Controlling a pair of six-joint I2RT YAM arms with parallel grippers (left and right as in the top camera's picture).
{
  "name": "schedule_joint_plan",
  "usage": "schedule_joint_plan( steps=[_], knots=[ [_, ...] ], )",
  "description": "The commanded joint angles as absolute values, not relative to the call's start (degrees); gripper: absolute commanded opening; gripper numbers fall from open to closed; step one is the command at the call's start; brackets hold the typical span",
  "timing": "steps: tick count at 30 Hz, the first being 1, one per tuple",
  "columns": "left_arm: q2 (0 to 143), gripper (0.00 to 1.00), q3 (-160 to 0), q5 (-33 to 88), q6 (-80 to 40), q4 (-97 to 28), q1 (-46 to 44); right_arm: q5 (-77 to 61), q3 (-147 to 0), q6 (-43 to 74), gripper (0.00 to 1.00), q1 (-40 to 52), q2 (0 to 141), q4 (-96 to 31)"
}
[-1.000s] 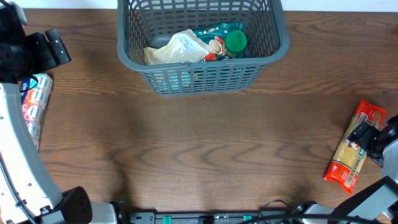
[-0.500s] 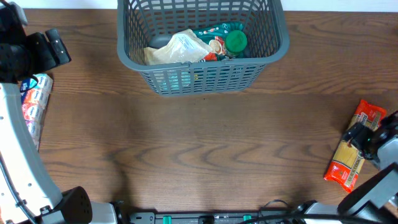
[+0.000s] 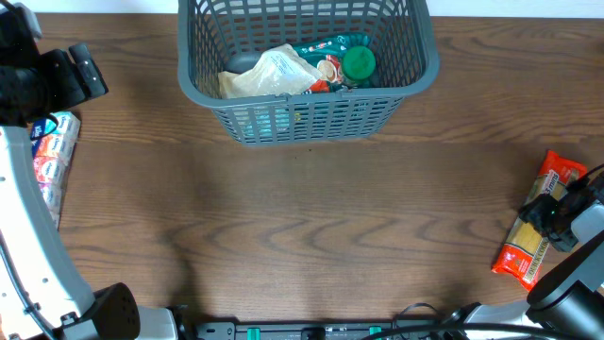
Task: Pack container
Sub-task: 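Lower the right gripper onto the red spaghetti packet and grasp it, then lift the spaghetti packet with the right gripper into the basket and release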
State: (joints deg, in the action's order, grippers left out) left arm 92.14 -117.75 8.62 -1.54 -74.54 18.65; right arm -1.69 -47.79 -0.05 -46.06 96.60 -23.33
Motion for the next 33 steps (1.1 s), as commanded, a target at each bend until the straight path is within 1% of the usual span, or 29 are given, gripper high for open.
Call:
schedule_joint_plan(
  steps=[1,2,3,4,10,15,21,28,30,33],
  knots=[
    [92.1,0.99,-117.8,8.6,-2.0,-74.5,18.8,-4.5,-47.1,0.8,0.44,-46.4,98.8,-23.3],
    [92.1,0.99,-117.8,8.6,-2.0,-74.5,18.8,-4.7,-47.1,1.6,0.37,-46.4,98.8,-22.9],
    [92.1,0.99,-117.8,8.6,-2.0,-74.5,18.8,-5.6,-47.2,2.8,0.22,-46.4,98.7,-22.4],
    [92.1,0.99,-117.8,8.6,-2.0,-74.5,18.8,-6.7,-47.4,3.5,0.02,-46.4,98.6,-22.4],
    [92.1,0.99,-117.8,8.6,-2.0,-74.5,18.8,-12.9,-50.5,6.8,0.01,-43.4,96.0,-24.1],
    [92.1,0.99,-117.8,8.6,-2.0,-74.5,18.8,-15.0,-59.2,6.8,0.01,-36.9,92.6,-32.3],
    [92.1,0.99,-117.8,8.6,-1.8,-74.5,18.8,-14.9,-78.9,5.5,0.01,-28.1,91.7,-47.8],
    [92.1,0.99,-117.8,8.6,-1.1,-74.5,18.8,-14.8,-107.7,5.5,0.01,-19.3,92.8,-63.6],
    [92.1,0.99,-117.8,8.6,-1.1,-74.5,18.8,-14.9,-115.3,3.1,0.01,-16.7,93.5,-67.2],
    [92.1,0.99,-117.8,8.6,-1.1,-74.5,18.8,-15.0,-124.2,-7.5,0.01,-10.7,93.8,-67.8]
  ],
)
